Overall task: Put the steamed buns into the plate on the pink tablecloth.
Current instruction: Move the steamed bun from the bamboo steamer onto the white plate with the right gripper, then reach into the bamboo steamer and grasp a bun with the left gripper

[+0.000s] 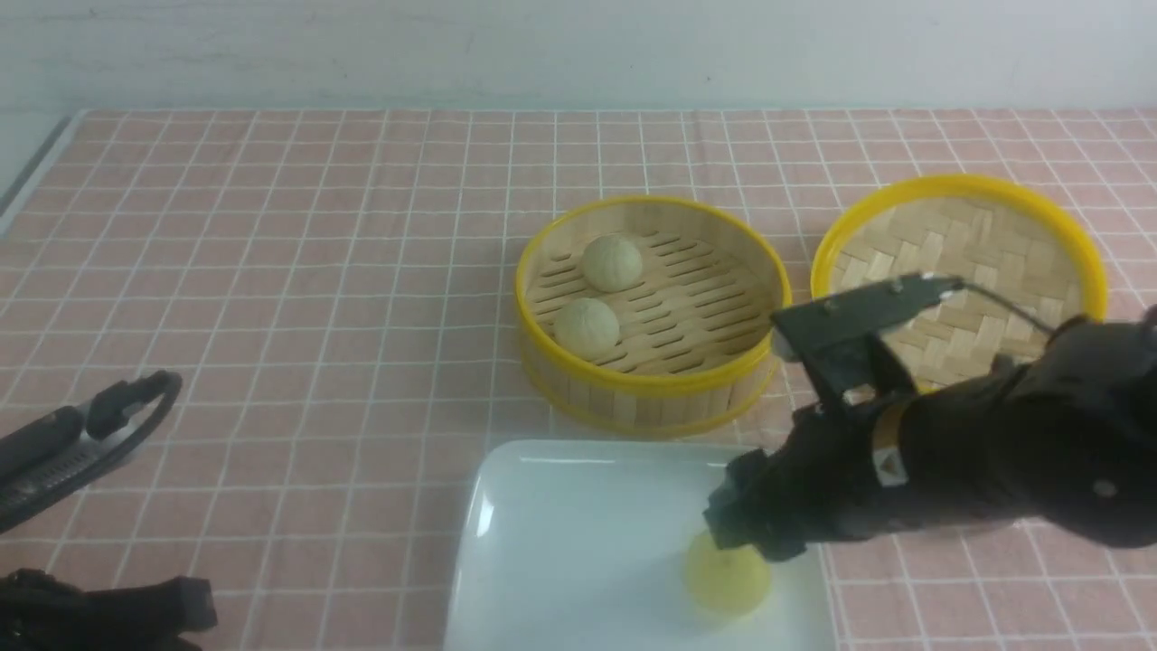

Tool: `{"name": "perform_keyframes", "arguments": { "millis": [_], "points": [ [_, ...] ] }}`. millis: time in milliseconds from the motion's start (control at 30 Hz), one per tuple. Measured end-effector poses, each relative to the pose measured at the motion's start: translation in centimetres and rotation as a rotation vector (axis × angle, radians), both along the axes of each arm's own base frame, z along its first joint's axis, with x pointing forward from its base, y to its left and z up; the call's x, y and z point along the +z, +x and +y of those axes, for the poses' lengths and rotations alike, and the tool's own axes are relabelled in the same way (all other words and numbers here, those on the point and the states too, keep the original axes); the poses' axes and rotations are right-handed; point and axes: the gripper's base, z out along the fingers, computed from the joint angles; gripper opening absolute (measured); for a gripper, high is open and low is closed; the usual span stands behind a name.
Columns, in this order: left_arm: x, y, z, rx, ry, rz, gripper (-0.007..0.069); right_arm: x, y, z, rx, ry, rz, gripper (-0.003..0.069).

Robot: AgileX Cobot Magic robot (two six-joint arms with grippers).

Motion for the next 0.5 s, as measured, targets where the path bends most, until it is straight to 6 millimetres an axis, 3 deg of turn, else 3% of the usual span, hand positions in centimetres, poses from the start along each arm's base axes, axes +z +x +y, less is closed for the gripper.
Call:
{"name": "perform_keyframes", "arguments": {
  "millis": [133, 167, 200, 267, 300, 367, 400, 433, 500],
  "points": [
    [0.0, 0.1, 0.2, 0.001, 0.019, -0.018, 0.0118, 6.3, -2.5, -3.3, 0.007, -0.066, -0.105, 0.0274],
    [0.0, 0.2, 0.2, 0.001, 0.021, -0.021, 0.0118, 7.1, -2.9, -3.8, 0.004, -0.071, -0.12, 0.0255],
    [0.1, 0.2, 0.2, 0.003, 0.022, -0.026, 0.012, 9.1, -4.4, -5.5, -0.009, -0.09, -0.162, 0.0192],
    [0.1, 0.2, 0.2, -0.005, 0.029, -0.03, 0.0124, 10.8, -6.7, -8.2, -0.039, -0.129, -0.183, 0.0095],
    [0.1, 0.2, 0.2, -0.026, 0.043, -0.039, 0.0125, 11.5, -8.4, -10.0, -0.061, -0.141, -0.195, 0.0028],
    [0.1, 0.4, 0.3, -0.044, 0.057, -0.05, 0.0127, 12.0, -10.9, -12.4, -0.087, -0.131, -0.212, -0.0008],
    [0.2, 0.5, 0.3, -0.055, 0.064, -0.056, 0.0127, 12.0, -11.8, -13.1, -0.093, -0.124, -0.217, -0.0013],
    [0.5, 1.0, 0.2, -0.069, 0.067, -0.066, 0.0129, 11.8, -14.1, -15.2, -0.105, -0.076, -0.264, -0.0013],
    [1.1, 1.6, 0.1, -0.078, 0.054, -0.077, 0.013, 11.3, -15.6, -16.4, -0.108, -0.028, -0.317, -0.0013]
  ]
}}
